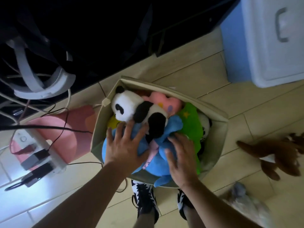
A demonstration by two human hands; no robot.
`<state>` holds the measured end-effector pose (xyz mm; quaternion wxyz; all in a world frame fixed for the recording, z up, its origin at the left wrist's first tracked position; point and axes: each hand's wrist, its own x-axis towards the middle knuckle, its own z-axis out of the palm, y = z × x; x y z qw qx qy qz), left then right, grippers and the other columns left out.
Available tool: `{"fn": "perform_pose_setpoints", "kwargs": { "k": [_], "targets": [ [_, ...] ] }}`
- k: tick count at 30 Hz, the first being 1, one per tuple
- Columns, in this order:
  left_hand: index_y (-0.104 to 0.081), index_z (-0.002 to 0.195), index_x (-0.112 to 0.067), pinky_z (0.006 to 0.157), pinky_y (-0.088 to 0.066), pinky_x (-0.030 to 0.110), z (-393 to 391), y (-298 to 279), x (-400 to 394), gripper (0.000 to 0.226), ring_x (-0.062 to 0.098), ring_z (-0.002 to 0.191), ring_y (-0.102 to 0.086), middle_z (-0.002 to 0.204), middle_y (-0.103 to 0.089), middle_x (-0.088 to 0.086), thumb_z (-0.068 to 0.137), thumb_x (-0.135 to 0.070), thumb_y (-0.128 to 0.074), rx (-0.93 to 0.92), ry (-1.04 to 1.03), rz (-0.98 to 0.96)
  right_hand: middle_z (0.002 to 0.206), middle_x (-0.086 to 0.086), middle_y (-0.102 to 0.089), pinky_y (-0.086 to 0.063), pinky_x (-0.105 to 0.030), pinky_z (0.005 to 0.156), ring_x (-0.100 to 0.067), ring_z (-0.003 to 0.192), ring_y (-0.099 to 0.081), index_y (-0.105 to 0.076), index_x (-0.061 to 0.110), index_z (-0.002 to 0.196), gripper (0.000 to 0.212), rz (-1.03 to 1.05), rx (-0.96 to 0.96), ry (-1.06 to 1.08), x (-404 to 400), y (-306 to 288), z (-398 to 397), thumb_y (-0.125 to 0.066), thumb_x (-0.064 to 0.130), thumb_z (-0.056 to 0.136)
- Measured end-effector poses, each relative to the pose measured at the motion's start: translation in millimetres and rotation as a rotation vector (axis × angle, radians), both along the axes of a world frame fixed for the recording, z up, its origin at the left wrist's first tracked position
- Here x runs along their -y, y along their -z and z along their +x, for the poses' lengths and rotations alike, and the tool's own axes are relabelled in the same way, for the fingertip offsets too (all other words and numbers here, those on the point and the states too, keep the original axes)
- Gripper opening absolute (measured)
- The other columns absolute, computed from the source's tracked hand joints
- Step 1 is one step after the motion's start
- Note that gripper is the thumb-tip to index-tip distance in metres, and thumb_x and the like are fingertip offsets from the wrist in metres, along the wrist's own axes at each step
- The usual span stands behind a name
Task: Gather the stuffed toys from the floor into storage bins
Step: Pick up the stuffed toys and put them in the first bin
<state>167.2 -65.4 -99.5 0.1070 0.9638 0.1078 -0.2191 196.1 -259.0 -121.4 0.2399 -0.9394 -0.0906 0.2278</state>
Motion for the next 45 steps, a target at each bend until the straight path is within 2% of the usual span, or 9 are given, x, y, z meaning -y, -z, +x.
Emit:
{"fn": "perform_pose_setpoints", "kwargs": {
  "k": [2, 4, 7, 15, 20, 25, 34, 40, 45],
  "targets": [
    [-0.043, 0.14, -0.03, 0.098, -0.037, 0.061, 1.1, -0.8, 2.9, 0.071, 0.041, 0.117, -0.051, 0.133, -0.054, 0.011, 0.077, -0.062, -0.047, 0.011, 0.115, 0.048, 0.133, -0.018, -0.054, -0.047, -0.05, 0.101, -0.038, 0.122, -0.052, -0.055, 0.017, 0.13, 0.053, 0.001, 0.095, 0.288, 24.7, -2.2, 4.0, -0.049, 0.054, 0.093],
    [-0.038, 0.143, -0.027, 0.098, -0.037, 0.061, 4.9, -0.6, 10.9, 0.066, 0.038, 0.117, -0.052, 0.133, -0.056, 0.008, 0.083, -0.053, -0.043, 0.022, 0.159, 0.066, 0.141, -0.017, -0.052, -0.045, -0.039, 0.103, -0.036, 0.128, -0.051, -0.037, 0.019, 0.149, 0.07, 0.003, -0.128, 0.526, 28.9, 3.5, 15.7, -0.065, 0.044, 0.09],
    [-0.031, 0.148, -0.031, 0.101, -0.036, 0.059, 13.9, -3.7, 20.4, 0.067, 0.036, 0.117, -0.053, 0.134, -0.055, 0.007, 0.085, -0.049, -0.045, 0.043, 0.154, 0.062, 0.14, -0.006, -0.059, -0.043, -0.022, 0.096, -0.025, 0.125, -0.06, -0.012, 0.029, 0.159, 0.086, 0.106, -0.407, 0.493, 28.1, 13.8, 30.9, -0.067, 0.026, 0.093],
    [-0.025, 0.148, -0.038, 0.096, -0.036, 0.057, 29.0, 0.5, 28.2, 0.081, 0.039, 0.111, -0.053, 0.141, -0.045, 0.011, 0.077, -0.07, -0.047, 0.005, 0.267, 0.072, 0.136, -0.024, -0.042, -0.042, -0.048, 0.107, -0.042, 0.127, -0.046, -0.017, 0.027, 0.159, 0.076, -0.183, -0.234, 0.578, 65.0, 9.2, 41.4, -0.057, 0.017, 0.096],
    [-0.018, 0.149, -0.037, 0.088, -0.04, 0.051, 43.5, 10.2, 33.9, 0.087, 0.041, 0.099, -0.056, 0.14, -0.043, 0.015, 0.076, -0.068, -0.052, -0.024, 0.335, 0.107, 0.146, -0.015, -0.037, -0.038, -0.058, 0.111, -0.041, 0.133, -0.037, -0.038, 0.024, 0.146, 0.07, -0.259, 0.288, 0.12, 25.6, -7.8, 37.5, -0.066, 0.027, 0.081],
    [-0.035, 0.143, -0.03, 0.083, -0.049, 0.045, 39.6, 12.9, 25.1, 0.078, 0.034, 0.089, -0.063, 0.13, -0.057, 0.006, 0.072, -0.05, -0.059, 0.056, 0.241, 0.031, 0.161, -0.007, -0.034, -0.021, -0.061, 0.119, -0.032, 0.148, -0.034, -0.025, 0.023, 0.154, 0.072, -0.124, 0.176, -0.347, -14.2, 7.8, 32.1, -0.041, 0.056, 0.091],
    [-0.057, 0.13, -0.034, 0.09, -0.051, 0.037, 40.1, 1.2, 7.6, 0.062, 0.022, 0.102, -0.065, 0.126, -0.062, -0.006, 0.071, -0.052, -0.054, 0.098, 0.097, -0.175, 0.137, -0.005, -0.065, -0.017, -0.044, 0.114, -0.027, 0.12, -0.067, -0.037, 0.021, 0.151, 0.076, -0.355, -0.019, -0.253, -7.9, 33.6, 41.1, -0.039, 0.055, 0.083],
    [-0.05, 0.136, -0.031, 0.099, -0.045, 0.043, 51.0, -13.1, 38.3, 0.071, 0.023, 0.109, -0.061, 0.134, -0.057, -0.006, 0.07, -0.059, -0.05, 0.086, 0.196, -0.211, 0.139, -0.002, -0.063, -0.011, -0.048, 0.114, -0.023, 0.127, -0.062, -0.034, 0.028, 0.153, 0.076, -0.516, -0.093, -0.188, 33.9, 11.7, 40.5, -0.032, 0.051, 0.081],
    [-0.055, 0.129, -0.032, 0.097, -0.045, 0.042, 81.5, 1.5, 41.6, 0.068, 0.023, 0.106, -0.063, 0.13, -0.06, -0.006, 0.066, -0.055, -0.06, 0.142, 0.235, -0.198, 0.164, 0.002, -0.029, 0.007, -0.048, 0.124, -0.019, 0.151, -0.03, -0.018, 0.026, 0.159, 0.098, -0.448, -0.306, -0.158, 26.8, 16.2, 65.1, -0.001, 0.064, 0.07]
  ]
}}
